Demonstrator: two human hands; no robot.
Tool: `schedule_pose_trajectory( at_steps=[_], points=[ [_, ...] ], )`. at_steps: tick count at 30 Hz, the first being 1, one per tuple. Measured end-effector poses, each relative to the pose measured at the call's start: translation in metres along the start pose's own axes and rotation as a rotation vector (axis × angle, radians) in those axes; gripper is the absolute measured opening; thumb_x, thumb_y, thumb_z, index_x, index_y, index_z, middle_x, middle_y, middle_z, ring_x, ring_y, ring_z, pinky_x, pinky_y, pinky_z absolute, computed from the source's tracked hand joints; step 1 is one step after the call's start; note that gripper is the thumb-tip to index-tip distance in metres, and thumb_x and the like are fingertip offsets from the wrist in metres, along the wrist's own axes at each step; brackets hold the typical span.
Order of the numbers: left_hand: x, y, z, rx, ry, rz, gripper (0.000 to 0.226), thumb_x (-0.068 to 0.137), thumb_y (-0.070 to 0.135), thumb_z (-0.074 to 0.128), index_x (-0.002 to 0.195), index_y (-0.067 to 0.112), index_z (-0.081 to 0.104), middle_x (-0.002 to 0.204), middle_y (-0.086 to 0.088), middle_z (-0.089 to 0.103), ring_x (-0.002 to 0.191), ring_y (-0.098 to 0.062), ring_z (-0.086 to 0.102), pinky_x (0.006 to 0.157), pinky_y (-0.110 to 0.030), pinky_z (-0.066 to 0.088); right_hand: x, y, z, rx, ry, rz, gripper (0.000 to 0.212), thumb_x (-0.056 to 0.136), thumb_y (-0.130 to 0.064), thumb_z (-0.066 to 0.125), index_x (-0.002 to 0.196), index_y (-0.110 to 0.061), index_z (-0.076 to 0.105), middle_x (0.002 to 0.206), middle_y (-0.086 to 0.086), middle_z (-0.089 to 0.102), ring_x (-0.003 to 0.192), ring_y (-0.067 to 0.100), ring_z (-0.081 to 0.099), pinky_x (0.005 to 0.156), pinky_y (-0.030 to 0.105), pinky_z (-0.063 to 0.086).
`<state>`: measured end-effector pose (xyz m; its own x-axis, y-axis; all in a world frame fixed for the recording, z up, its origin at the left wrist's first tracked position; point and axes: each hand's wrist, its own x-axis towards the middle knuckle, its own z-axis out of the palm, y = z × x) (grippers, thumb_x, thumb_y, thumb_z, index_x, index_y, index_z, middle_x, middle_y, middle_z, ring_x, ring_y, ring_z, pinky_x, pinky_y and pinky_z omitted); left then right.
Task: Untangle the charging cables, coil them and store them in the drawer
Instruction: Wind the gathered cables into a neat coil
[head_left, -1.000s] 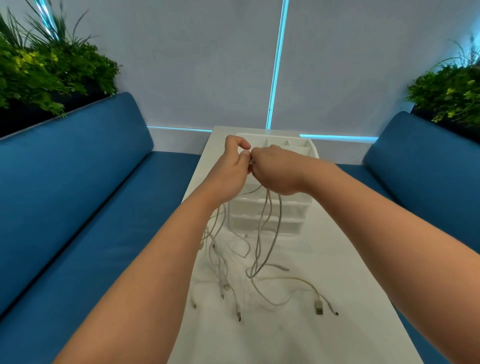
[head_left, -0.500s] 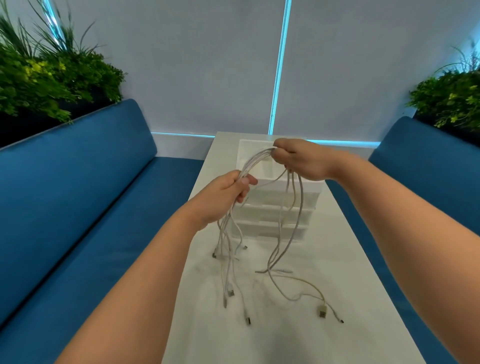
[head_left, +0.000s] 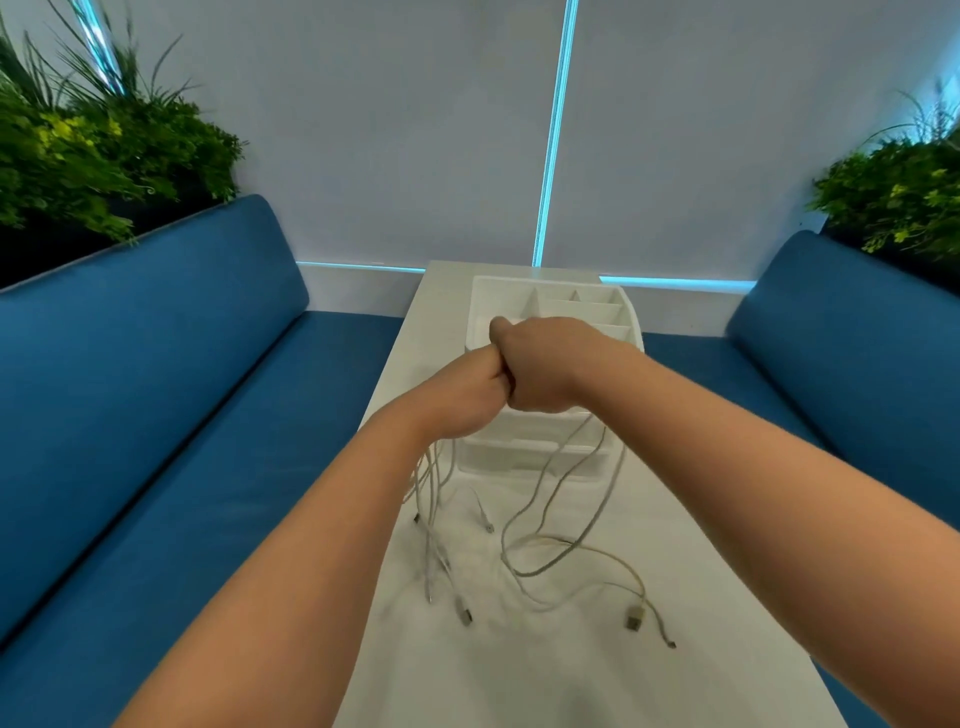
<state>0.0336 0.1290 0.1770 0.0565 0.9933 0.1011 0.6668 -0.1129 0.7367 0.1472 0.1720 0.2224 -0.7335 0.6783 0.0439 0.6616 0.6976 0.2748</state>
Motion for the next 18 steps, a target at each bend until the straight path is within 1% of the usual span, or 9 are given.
schedule_pose_trajectory(
  at_steps=[1, 3, 6, 7, 9, 11, 12, 14, 18],
  points=[
    [0.000, -0.001, -0.001, 0.021, -0.016, 0.006, 0.032, 0.103, 0.009, 0.032, 0.128, 0.007, 0.052, 0.117, -0.009, 0.062, 0.109, -0.024, 0.058, 0.096, -0.036, 0.048, -0.001, -0.001, 0.004, 0.102, -0.020, 0.025, 0.042, 0.087, -0.024, 0.058, 0.124, -0.012, 0.040, 0.084, 0.001, 0.054, 0.079, 0.024, 0.052, 0.071, 0.035, 0.042],
    [-0.003, -0.003, -0.002, 0.042, -0.027, 0.026, 0.029, 0.104, 0.013, 0.034, 0.127, 0.007, 0.051, 0.118, -0.010, 0.064, 0.110, -0.026, 0.060, 0.097, -0.041, 0.049, -0.002, -0.001, 0.010, 0.104, 0.035, 0.019, 0.046, 0.083, -0.026, 0.064, 0.119, -0.015, 0.038, 0.083, 0.002, 0.055, 0.075, 0.024, 0.054, 0.064, 0.035, 0.043],
    [-0.006, -0.007, -0.001, -0.020, 0.012, 0.049, 0.033, 0.105, 0.022, 0.042, 0.138, 0.016, 0.042, 0.120, 0.009, 0.057, 0.107, -0.009, 0.056, 0.083, -0.017, 0.046, 0.000, 0.005, 0.014, 0.055, 0.133, 0.034, 0.045, 0.075, -0.027, 0.069, 0.110, -0.018, 0.043, 0.082, 0.001, 0.056, 0.074, 0.023, 0.056, 0.063, 0.035, 0.048],
    [-0.007, -0.009, -0.001, -0.001, 0.036, 0.050, 0.032, 0.105, 0.026, 0.044, 0.135, 0.019, 0.042, 0.115, 0.010, 0.056, 0.100, -0.007, 0.056, 0.077, -0.015, 0.044, 0.000, 0.009, 0.011, 0.083, 0.150, 0.050, 0.040, 0.074, -0.026, 0.068, 0.108, -0.019, 0.047, 0.083, 0.000, 0.057, 0.075, 0.023, 0.056, 0.065, 0.035, 0.049],
    [-0.010, -0.019, 0.001, 0.039, 0.064, 0.053, 0.021, 0.105, 0.030, 0.044, 0.122, 0.020, 0.050, 0.099, 0.007, 0.060, 0.083, -0.006, 0.055, 0.067, -0.017, 0.043, -0.001, 0.021, -0.001, 0.175, 0.179, 0.102, 0.027, 0.075, -0.031, 0.068, 0.097, -0.021, 0.056, 0.081, -0.001, 0.058, 0.077, 0.023, 0.055, 0.065, 0.031, 0.043],
    [-0.013, -0.029, 0.006, -0.063, 0.088, 0.055, 0.017, 0.105, 0.027, 0.043, 0.110, 0.018, 0.057, 0.085, 0.006, 0.063, 0.072, -0.002, 0.055, 0.065, -0.012, 0.044, -0.002, 0.032, -0.012, 0.278, 0.203, 0.145, 0.015, 0.076, -0.033, 0.067, 0.076, -0.021, 0.058, 0.070, -0.003, 0.056, 0.071, 0.023, 0.053, 0.058, 0.026, 0.035],
    [-0.014, -0.032, 0.009, -0.120, 0.100, 0.051, 0.018, 0.105, 0.024, 0.043, 0.106, 0.015, 0.059, 0.082, 0.005, 0.064, 0.069, 0.001, 0.056, 0.065, -0.009, 0.043, -0.002, 0.035, -0.014, 0.316, 0.211, 0.155, 0.020, 0.076, -0.033, 0.067, 0.066, -0.021, 0.055, 0.064, -0.003, 0.054, 0.065, 0.022, 0.051, 0.054, 0.025, 0.032],
    [-0.015, -0.035, 0.011, -0.163, 0.112, 0.044, 0.018, 0.105, 0.024, 0.044, 0.104, 0.014, 0.060, 0.080, 0.005, 0.068, 0.069, 0.005, 0.058, 0.066, -0.004, 0.042, -0.002, 0.037, -0.014, 0.383, 0.216, 0.180, 0.031, 0.077, -0.033, 0.069, 0.056, -0.021, 0.050, 0.057, -0.001, 0.049, 0.056, 0.019, 0.046, 0.050, 0.025, 0.030],
    [-0.013, -0.041, 0.007, -0.138, 0.118, 0.001, 0.018, 0.104, 0.029, 0.045, 0.102, 0.020, 0.060, 0.081, 0.006, 0.071, 0.068, 0.009, 0.058, 0.062, -0.003, 0.040, 0.000, 0.041, -0.011, 0.439, 0.265, 0.244, 0.033, 0.076, -0.039, 0.070, 0.057, -0.018, 0.054, 0.056, 0.001, 0.051, 0.059, 0.021, 0.049, 0.052, 0.027, 0.032]
  ],
)
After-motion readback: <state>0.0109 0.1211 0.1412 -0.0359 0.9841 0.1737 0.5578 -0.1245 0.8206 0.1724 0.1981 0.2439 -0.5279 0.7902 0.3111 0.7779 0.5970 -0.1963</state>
